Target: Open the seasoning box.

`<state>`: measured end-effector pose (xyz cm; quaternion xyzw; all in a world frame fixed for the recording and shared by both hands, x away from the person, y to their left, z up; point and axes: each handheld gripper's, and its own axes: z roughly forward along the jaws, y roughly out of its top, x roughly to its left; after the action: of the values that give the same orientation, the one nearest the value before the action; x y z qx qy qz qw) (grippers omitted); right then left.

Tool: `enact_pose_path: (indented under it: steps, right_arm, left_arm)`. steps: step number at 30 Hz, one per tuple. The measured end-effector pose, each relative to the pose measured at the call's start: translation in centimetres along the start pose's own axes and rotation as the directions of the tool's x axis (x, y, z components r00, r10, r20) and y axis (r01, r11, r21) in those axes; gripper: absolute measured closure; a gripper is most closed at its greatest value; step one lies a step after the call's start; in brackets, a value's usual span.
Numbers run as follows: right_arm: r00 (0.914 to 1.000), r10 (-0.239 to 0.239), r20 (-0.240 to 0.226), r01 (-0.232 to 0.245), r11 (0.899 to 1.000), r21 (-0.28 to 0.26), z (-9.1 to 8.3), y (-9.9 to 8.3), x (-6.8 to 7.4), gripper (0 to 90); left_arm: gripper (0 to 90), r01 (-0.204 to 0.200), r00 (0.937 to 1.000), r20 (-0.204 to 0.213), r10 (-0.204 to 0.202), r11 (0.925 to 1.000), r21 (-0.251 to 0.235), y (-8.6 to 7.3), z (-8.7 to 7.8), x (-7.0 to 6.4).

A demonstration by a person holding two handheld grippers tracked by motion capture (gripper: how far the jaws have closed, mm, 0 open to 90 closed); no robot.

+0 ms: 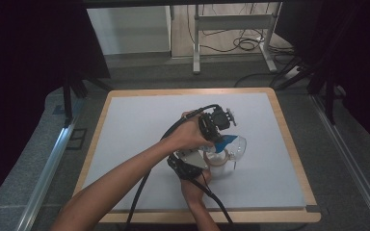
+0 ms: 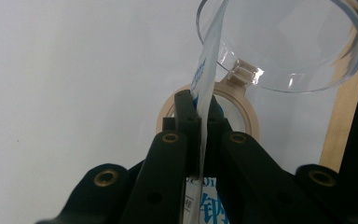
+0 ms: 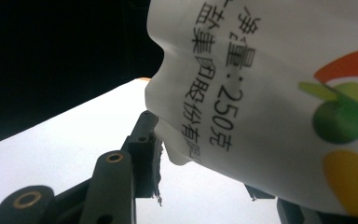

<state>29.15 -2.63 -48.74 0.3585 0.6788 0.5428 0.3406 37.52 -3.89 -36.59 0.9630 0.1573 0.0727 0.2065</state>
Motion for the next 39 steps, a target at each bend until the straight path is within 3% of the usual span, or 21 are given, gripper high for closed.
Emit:
enact_pose_path:
  steps: [39]
  right_arm:
    - [1.0, 0.007, 0.003, -0.007, 1.0, -0.003, -0.13, -0.34, -0.08, 55.5]
  left_arm:
    - [90.0, -0.002, 0.9999, 0.01, 0.002, 0.9998, 0.021, 0.11, 0.47, -0.17]
